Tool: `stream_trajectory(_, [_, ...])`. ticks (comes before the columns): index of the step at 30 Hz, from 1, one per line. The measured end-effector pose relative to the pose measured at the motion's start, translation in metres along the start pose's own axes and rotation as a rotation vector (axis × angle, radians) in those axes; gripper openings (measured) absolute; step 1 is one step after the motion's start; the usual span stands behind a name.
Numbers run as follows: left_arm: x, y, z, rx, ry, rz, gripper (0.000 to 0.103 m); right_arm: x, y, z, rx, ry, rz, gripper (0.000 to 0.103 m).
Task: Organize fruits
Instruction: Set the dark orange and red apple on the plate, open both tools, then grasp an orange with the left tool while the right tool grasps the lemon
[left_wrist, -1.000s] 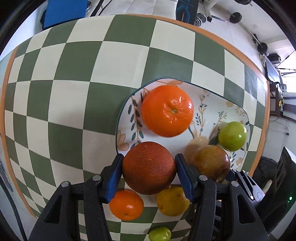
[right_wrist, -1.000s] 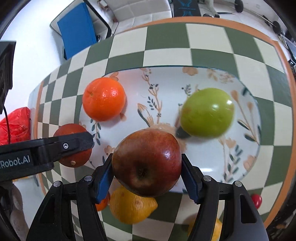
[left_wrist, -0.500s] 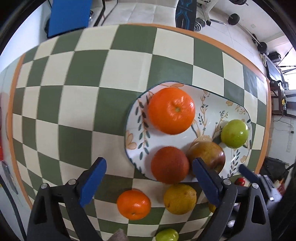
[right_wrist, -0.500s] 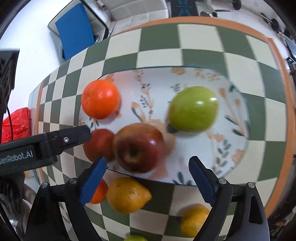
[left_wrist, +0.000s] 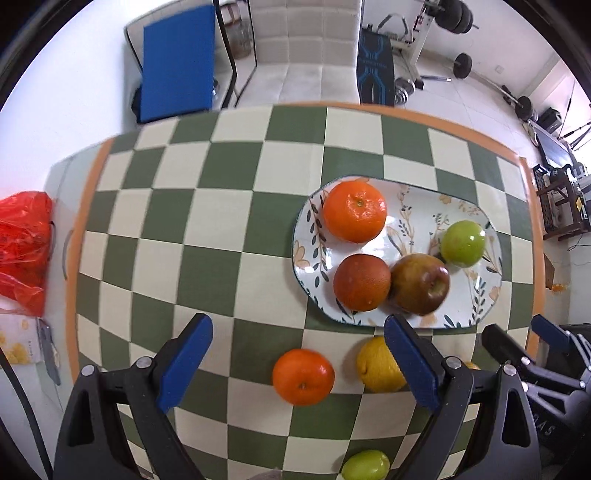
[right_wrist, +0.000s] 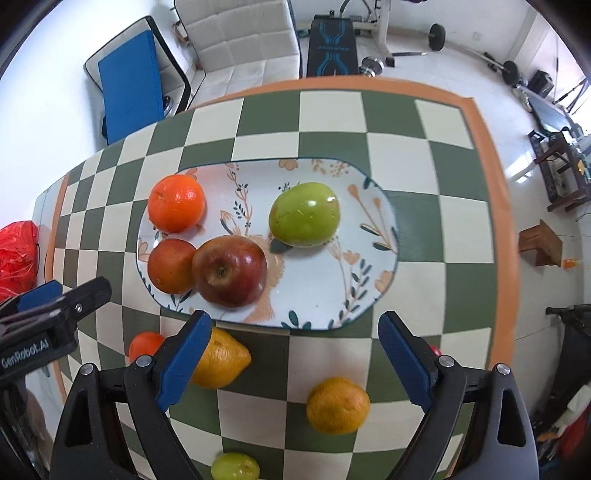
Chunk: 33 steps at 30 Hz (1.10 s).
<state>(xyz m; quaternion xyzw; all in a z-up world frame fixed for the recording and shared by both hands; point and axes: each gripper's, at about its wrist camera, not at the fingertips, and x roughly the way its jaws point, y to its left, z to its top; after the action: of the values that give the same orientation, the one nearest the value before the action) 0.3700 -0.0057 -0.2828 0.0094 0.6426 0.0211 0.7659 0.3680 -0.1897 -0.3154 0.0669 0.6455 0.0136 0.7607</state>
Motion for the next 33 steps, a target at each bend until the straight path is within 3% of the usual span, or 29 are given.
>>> stream_trajectory(5, [-0.036,-0.002,-0.016,0.029,-0.075,0.009,0.095,-0.035,0.002,-0.017,-0.012,-0.066,-0.033,0.094])
stream_trajectory(21, [-0.125,-0.004,-0.068,0.057,-0.233,-0.028,0.095,-0.144,0.005,-0.079,0.01,-0.226,-0.012,0.094])
stream_trajectory(33, [-0.142,-0.009,-0.081,0.069,-0.271,-0.033,0.095,-0.174,0.006,-0.101,0.034,-0.282,-0.004,0.094])
